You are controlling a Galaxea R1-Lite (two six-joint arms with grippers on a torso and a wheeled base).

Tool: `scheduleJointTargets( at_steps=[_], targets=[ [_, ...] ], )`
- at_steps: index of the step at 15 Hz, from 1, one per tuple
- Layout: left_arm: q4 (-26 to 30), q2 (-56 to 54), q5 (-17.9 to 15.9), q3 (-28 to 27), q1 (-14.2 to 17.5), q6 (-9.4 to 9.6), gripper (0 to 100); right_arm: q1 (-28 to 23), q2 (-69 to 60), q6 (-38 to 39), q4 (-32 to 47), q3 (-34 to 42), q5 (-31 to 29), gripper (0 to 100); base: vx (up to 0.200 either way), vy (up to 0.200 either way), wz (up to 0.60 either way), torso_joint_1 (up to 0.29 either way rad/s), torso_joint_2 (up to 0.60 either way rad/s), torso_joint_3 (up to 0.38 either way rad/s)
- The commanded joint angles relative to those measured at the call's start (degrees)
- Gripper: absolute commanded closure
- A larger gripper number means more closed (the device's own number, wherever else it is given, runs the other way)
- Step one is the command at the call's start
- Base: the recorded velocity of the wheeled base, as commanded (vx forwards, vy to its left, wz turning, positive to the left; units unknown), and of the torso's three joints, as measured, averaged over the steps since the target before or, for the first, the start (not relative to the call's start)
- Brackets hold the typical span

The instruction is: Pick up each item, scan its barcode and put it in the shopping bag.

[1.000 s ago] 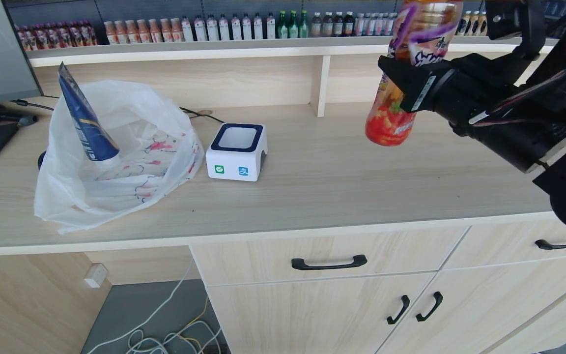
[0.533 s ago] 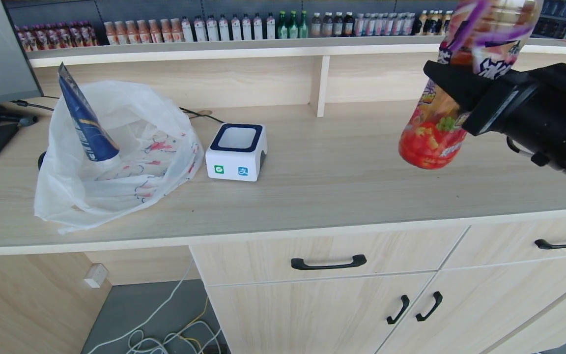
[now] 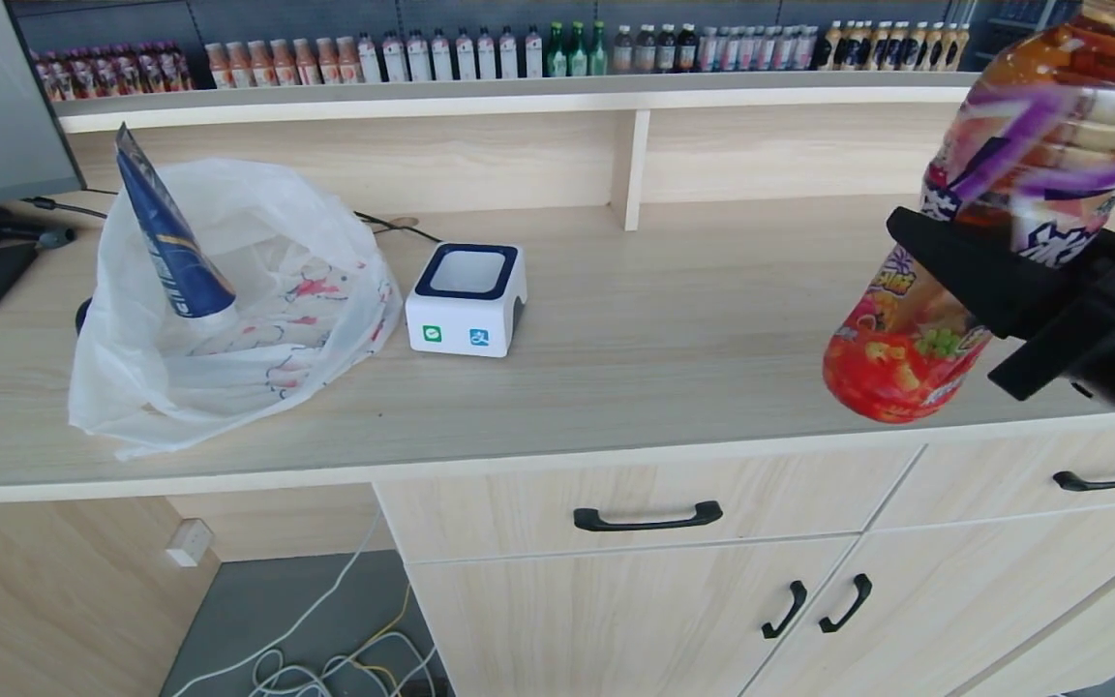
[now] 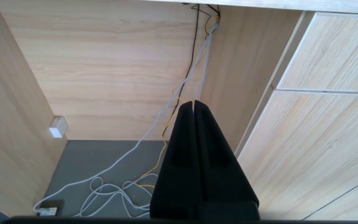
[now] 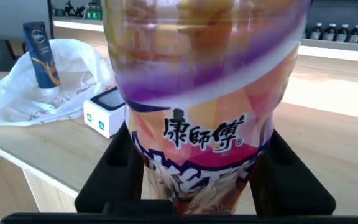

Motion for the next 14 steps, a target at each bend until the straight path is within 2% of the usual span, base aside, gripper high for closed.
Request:
scheduleJointTargets(
  at_steps=[1, 3, 4, 7, 9, 12, 14],
  targets=[
    [0.0, -0.02, 0.0, 0.0, 0.0, -0.01, 100, 2.9, -3.91, -4.63, 0.12, 5.18, 0.01, 100, 0.0, 0.0, 0.0, 0.0, 0.0, 0.0],
    [0.0, -0.02, 0.0, 0.0, 0.0, -0.01, 100, 2.99, -4.26, -8.23, 0.12, 4.74, 0.01, 100, 0.0, 0.0, 0.0, 0.0, 0.0, 0.0],
    [0.0, -0.02, 0.0, 0.0, 0.0, -0.01, 100, 3.17, -5.14, -12.45, 0.12, 4.82, 0.01, 100, 0.0, 0.0, 0.0, 0.0, 0.0, 0.0],
    [0.0, -0.02, 0.0, 0.0, 0.0, -0.01, 100, 9.06, -5.49, -22.21, 0.12, 5.18, -0.52, 100, 0.0, 0.0, 0.0, 0.0, 0.0, 0.0],
    [0.0, -0.02, 0.0, 0.0, 0.0, -0.01, 100, 10.64, -5.49, -28.89, 0.12, 6.05, -1.4, 100, 0.0, 0.0, 0.0, 0.0, 0.0, 0.0],
    [0.0, -0.02, 0.0, 0.0, 0.0, -0.01, 100, 12.04, -4.52, -33.1, -0.15, 7.46, -1.4, 100, 0.0, 0.0, 0.0, 0.0, 0.0, 0.0],
    [0.0, -0.02, 0.0, 0.0, 0.0, -0.01, 100, 14.42, -4.43, -40.14, -0.15, 7.46, -1.4, 100, 0.0, 0.0, 0.0, 0.0, 0.0, 0.0]
  ],
)
